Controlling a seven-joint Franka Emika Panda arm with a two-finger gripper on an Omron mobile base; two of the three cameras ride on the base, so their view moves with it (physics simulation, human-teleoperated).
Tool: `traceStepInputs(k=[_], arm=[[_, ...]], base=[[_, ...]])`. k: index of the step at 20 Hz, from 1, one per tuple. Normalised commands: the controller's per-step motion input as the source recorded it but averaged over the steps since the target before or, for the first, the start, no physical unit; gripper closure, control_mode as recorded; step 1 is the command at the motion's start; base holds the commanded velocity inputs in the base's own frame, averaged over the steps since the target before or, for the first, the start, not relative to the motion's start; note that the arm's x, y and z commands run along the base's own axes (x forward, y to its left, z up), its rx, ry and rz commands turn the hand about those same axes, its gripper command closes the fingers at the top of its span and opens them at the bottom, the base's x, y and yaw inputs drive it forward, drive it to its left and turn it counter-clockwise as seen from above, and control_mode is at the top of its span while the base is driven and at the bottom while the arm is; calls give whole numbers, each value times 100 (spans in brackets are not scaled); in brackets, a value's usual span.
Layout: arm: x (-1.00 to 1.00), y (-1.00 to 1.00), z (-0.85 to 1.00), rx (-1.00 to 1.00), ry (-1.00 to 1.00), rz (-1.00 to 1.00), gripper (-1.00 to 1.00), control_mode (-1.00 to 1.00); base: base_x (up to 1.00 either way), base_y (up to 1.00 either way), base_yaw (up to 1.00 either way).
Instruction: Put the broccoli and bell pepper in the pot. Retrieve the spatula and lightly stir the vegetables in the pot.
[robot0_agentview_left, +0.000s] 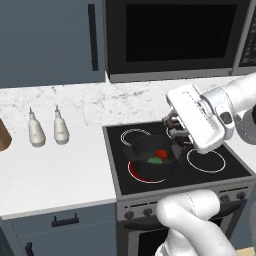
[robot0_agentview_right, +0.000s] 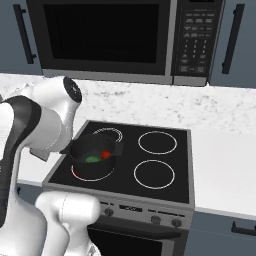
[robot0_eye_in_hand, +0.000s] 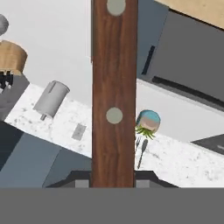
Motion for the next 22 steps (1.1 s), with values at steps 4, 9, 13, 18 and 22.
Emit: traceStepInputs(k=[4,9,13,18,22], arm=[[37,-73,57,29,10,-9,100,-100],[71,-59,3,32,11,0,100,-100],[77,-47,-12,15,10,-4,100,-100],[57,-53,-24,8,12,-6,100,-100],[31,-32,-55,4,6,-2,100,-100]], base=[[0,0,0],[0,0,0],[0,0,0],[0,0,0],[0,0,0]])
